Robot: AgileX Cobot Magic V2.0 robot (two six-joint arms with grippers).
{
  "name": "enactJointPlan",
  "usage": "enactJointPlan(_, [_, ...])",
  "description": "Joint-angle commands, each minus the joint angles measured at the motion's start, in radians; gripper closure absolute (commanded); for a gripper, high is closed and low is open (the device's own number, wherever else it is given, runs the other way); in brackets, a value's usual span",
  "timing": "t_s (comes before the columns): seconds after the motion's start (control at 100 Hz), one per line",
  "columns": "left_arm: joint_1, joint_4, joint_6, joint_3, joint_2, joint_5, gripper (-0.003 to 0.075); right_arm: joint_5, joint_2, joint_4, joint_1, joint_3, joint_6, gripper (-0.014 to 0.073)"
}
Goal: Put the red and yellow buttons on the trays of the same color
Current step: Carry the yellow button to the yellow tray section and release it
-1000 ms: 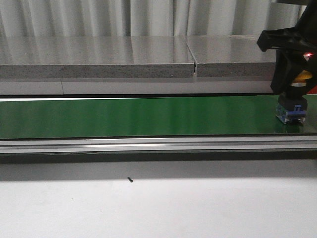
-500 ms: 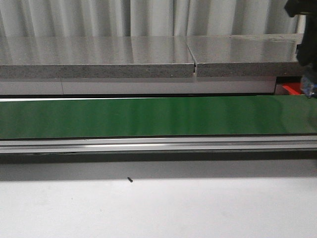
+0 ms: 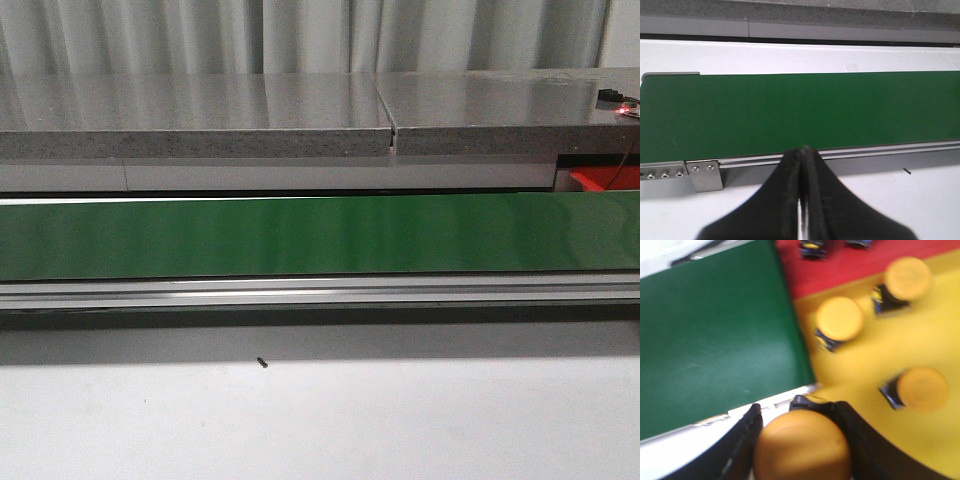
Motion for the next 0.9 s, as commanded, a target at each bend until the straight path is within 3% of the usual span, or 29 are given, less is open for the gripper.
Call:
enactJointPlan(0.0, [-0.006, -0.004, -0.005, -0.028, 0.003, -0.08, 0.0741, -0.039, -0.029, -0.008, -0.045, 0.002, 0.001, 0.0508])
enactJointPlan(0.29, [-0.006, -0.004, -0.005, -0.028, 0.003, -0.08, 0.0741, -0.117, -0.017, -0.03, -0.112, 0.07, 0.008, 0.0508])
enactJointPlan(0.89, [-0.006, -0.004, -0.005, -0.028, 0.003, -0.08, 0.0741, -0.216, 0.191, -0.029, -0.112, 0.113, 0.008, 0.0508])
